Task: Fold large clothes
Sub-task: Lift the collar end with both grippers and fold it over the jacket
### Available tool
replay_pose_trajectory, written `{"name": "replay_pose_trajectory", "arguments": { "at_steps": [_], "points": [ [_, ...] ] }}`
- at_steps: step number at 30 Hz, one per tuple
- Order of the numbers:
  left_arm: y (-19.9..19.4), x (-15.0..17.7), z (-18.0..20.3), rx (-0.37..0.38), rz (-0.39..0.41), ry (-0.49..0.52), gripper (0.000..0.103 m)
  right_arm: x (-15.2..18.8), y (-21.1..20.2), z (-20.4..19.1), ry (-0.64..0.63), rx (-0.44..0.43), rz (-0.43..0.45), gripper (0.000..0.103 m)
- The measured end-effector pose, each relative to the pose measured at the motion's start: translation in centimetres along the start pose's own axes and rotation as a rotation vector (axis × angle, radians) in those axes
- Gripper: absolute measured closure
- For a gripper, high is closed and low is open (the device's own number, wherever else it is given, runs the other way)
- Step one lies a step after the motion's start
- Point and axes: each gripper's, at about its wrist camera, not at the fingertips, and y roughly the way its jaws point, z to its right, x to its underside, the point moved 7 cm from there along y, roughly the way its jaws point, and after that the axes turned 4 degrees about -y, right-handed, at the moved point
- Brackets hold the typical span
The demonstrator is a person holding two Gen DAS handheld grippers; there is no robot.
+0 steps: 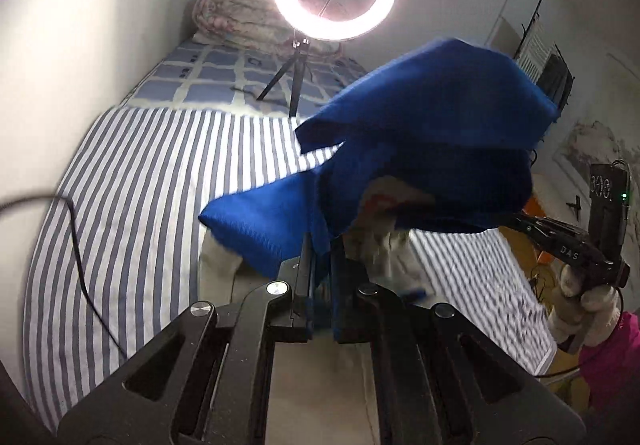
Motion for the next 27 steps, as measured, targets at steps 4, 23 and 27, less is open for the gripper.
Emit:
{"name": "replay_pose_trajectory", "arguments": {
  "at_steps": [4,23,27],
  "points": [
    [-1.0,3.8,-1.1,-0.007,-0.027,-0.024,0.1,4.0,-1.1,-1.3,-0.009,-0.012,-0.027,0.103],
    [-9.4,14.4,-4.4,-0.122,-0.086,-0.099,0.1,13.8,-8.1,-3.4,-0.071,0.062,-0.133,0.085],
    [-15.7,11.4,-1.6,-0.062,0.011,-0.079,0.1,10.9,-15.2,-5.2,-0.114,0.07,-0.008,0.078]
  ]
}}
